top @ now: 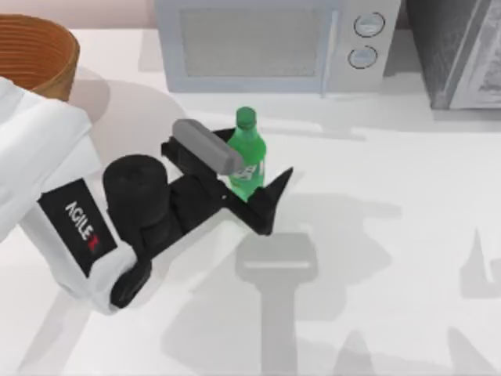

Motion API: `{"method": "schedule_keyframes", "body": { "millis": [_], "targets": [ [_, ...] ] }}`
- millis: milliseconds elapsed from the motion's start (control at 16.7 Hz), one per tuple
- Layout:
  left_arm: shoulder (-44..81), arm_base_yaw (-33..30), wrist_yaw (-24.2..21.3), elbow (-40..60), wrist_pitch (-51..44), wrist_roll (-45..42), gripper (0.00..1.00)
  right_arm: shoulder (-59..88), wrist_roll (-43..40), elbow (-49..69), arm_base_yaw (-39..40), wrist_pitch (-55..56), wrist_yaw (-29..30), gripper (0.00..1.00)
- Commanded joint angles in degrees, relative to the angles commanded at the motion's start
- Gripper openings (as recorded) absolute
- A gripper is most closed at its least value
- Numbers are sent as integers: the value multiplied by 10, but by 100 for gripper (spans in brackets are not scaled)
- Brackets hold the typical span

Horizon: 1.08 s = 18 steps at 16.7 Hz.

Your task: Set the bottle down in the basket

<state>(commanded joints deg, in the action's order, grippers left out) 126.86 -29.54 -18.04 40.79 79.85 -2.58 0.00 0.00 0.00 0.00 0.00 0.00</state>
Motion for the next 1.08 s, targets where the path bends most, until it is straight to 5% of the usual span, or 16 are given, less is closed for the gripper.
{"method": "schedule_keyframes", "body": {
  "millis": [720,1080],
  "targets": [
    [0,0,0,0,0,0,2,0,0,0,0,0,0,100],
    [0,0,0,0,0,0,0,0,0,0,0,0,0,100]
  ]
}}
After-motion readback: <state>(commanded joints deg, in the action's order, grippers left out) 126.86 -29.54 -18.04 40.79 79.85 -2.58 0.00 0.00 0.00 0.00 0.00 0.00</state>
